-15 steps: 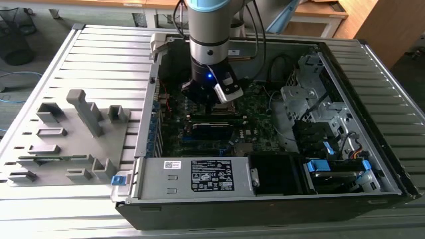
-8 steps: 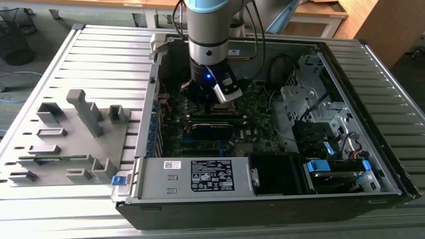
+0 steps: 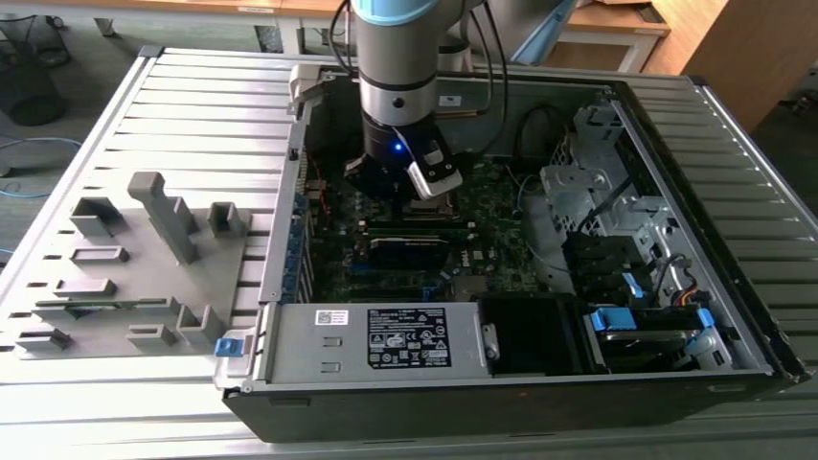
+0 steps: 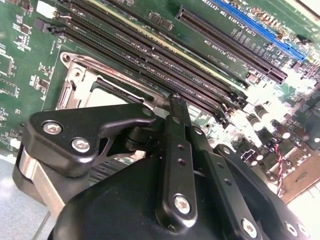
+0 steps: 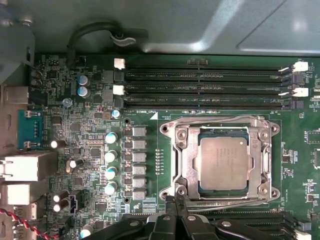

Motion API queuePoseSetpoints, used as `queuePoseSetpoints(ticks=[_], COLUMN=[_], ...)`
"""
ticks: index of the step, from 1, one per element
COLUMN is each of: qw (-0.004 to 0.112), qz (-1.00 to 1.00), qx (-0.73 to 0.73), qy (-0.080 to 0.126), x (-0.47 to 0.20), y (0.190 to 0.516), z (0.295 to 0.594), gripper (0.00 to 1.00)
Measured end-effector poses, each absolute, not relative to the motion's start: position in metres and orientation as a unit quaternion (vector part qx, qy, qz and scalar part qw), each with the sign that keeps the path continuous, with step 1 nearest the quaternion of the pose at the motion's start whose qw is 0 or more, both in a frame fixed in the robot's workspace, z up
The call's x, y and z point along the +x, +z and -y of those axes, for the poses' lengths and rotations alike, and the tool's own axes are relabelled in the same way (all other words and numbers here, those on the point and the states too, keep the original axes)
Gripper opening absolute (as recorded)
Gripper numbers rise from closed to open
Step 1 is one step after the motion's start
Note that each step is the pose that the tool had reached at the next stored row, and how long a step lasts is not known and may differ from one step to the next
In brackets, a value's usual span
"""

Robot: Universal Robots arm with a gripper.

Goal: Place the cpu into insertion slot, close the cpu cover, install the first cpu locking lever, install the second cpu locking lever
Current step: 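Install the second cpu locking lever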

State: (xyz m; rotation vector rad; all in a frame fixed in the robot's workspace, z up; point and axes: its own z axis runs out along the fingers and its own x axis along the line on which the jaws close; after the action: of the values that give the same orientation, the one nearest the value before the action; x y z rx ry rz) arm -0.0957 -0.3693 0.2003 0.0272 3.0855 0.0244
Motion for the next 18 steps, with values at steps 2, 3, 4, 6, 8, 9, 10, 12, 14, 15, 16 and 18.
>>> queuePoseSetpoints(ticks=[2, 3, 4, 6, 8, 9, 10, 12, 14, 15, 16, 18], qw=[0.028, 0.028, 0.028, 0.028, 0.028, 0.028, 0.028, 0.028, 0.028, 0.028, 0.028, 0.028], qz=[-1.000, -1.000, -1.000, -1.000, -1.000, -1.000, -1.000, -1.000, -1.000, -1.000, -1.000, -1.000], qx=[0.009, 0.009, 0.009, 0.009, 0.009, 0.009, 0.009, 0.009, 0.009, 0.009, 0.009, 0.009], qy=[0.008, 0.008, 0.008, 0.008, 0.008, 0.008, 0.008, 0.008, 0.008, 0.008, 0.008, 0.008], x=[-0.0966, -0.0969, -0.0971, -0.0971, -0.0971, -0.0971, -0.0971, -0.0971, -0.0972, -0.0971, -0.0972, -0.0972], y=[0.2001, 0.1999, 0.1998, 0.1997, 0.1997, 0.1997, 0.1997, 0.1995, 0.1993, 0.1992, 0.1991, 0.1990], z=[0.3688, 0.3685, 0.3683, 0.3682, 0.3681, 0.3680, 0.3680, 0.3678, 0.3675, 0.3673, 0.3671, 0.3668], gripper=[0.11, 0.11, 0.11, 0.11, 0.11, 0.11, 0.11, 0.11, 0.11, 0.11, 0.11, 0.11])
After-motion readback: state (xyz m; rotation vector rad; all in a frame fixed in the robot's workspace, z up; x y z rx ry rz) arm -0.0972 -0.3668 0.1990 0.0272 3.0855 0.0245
